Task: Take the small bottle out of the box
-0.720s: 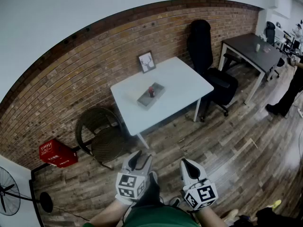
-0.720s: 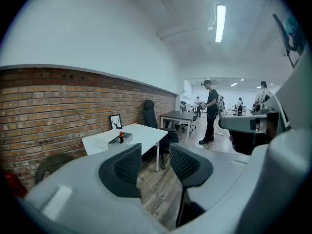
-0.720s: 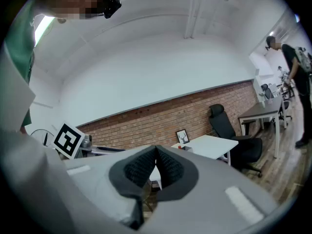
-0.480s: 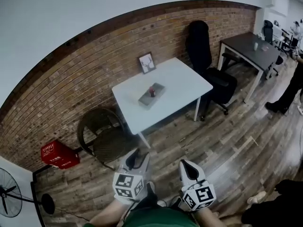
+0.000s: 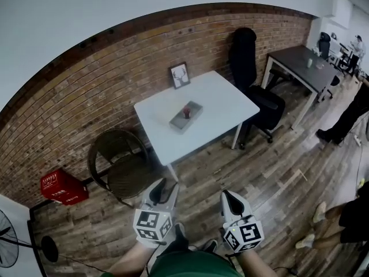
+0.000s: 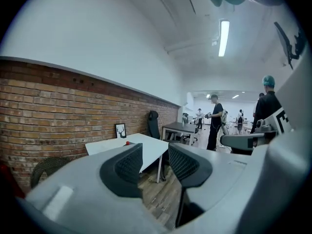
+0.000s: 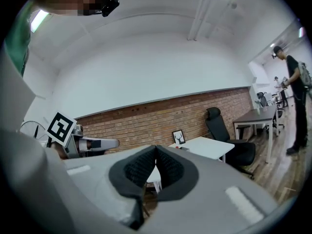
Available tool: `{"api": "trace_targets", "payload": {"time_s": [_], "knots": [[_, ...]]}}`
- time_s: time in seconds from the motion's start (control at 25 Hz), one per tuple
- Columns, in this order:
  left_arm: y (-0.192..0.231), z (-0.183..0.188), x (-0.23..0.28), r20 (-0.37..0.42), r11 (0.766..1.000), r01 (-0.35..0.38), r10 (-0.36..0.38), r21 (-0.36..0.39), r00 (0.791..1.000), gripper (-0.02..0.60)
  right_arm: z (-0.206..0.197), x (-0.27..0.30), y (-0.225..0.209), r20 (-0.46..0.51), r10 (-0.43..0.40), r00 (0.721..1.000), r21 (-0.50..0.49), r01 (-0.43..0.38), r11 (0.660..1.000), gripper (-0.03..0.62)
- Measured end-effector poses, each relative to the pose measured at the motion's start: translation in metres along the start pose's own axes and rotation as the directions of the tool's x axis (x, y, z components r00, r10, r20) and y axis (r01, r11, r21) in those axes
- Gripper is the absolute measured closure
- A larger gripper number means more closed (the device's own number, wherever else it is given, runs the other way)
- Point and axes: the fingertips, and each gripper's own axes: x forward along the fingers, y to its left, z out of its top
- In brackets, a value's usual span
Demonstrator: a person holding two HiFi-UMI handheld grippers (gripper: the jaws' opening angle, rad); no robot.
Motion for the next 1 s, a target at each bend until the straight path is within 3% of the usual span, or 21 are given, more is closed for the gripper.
{"api": "trace_targets", "payload": {"time_s": [0.6,1.0], "knots": [[0.122,0.014,0.038,0.054,0.997,0.082,-0.081,-0.018,0.995,0.407,0.019,0.112,0.038,0.02,-0.123,0.992,-0.073,0.125,0.99,0.591],[0.153,0.009,0.044,0.045,0.992,0.126,-0.125,-0.023,0.991,0.407,0.013,0.141,0.058,-0.002,-0.146,0.989,-0.086,0.146,0.986,0.591]]}}
